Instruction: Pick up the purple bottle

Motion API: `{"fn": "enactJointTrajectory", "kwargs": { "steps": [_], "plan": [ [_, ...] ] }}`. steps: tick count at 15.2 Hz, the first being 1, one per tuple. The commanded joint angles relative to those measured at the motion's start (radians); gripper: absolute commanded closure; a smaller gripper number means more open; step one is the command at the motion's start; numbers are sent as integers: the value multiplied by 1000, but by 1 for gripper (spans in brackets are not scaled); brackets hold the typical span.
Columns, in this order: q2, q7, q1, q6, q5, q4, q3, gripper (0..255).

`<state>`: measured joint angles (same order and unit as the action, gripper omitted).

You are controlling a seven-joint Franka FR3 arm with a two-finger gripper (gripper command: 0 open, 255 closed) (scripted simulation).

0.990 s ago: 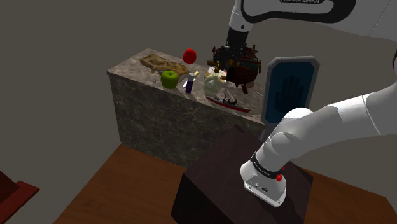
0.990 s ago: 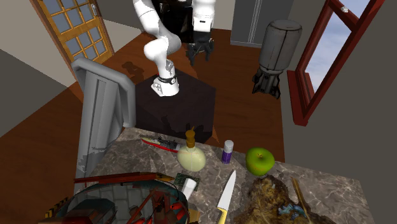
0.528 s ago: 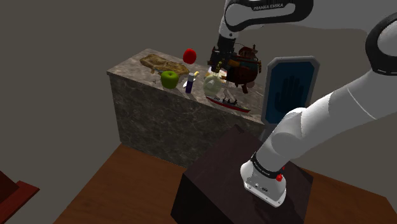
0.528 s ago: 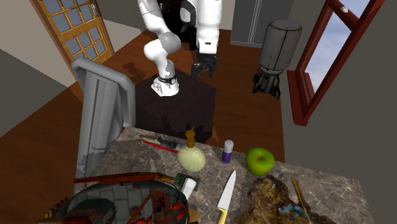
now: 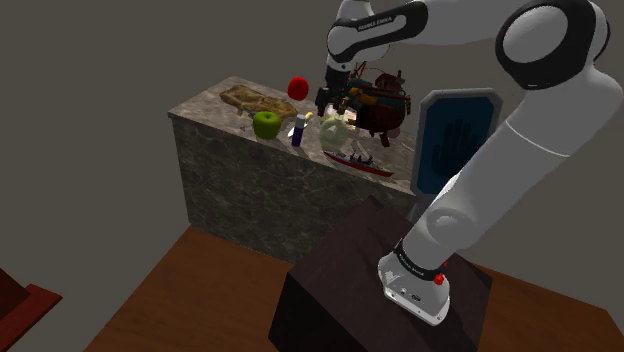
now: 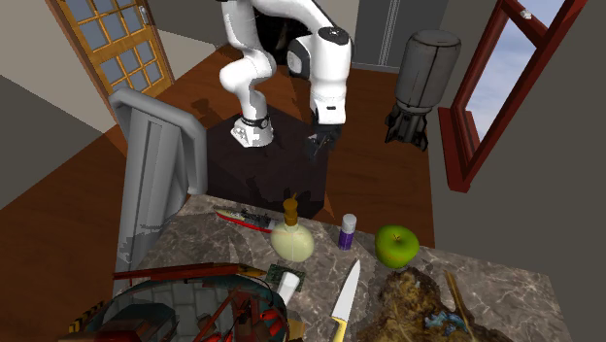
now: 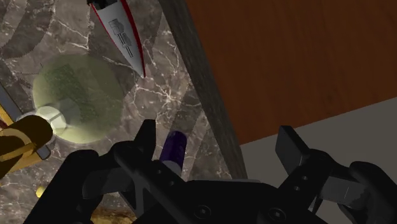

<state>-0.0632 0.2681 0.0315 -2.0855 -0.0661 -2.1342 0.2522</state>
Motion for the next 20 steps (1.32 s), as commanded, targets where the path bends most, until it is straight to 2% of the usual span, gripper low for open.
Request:
{"fn": "enactJointTrajectory", "kwargs": {
  "steps": [1,8,14,20],
  "plan": [
    [79,46,3,-18,29,62,9,0],
    [360,197,44,-62,136,292,5,0],
    [611,291,101,-42,203,558,-29,0],
    [642,296,105,-93,211,538,-35,0]
  ]
}}
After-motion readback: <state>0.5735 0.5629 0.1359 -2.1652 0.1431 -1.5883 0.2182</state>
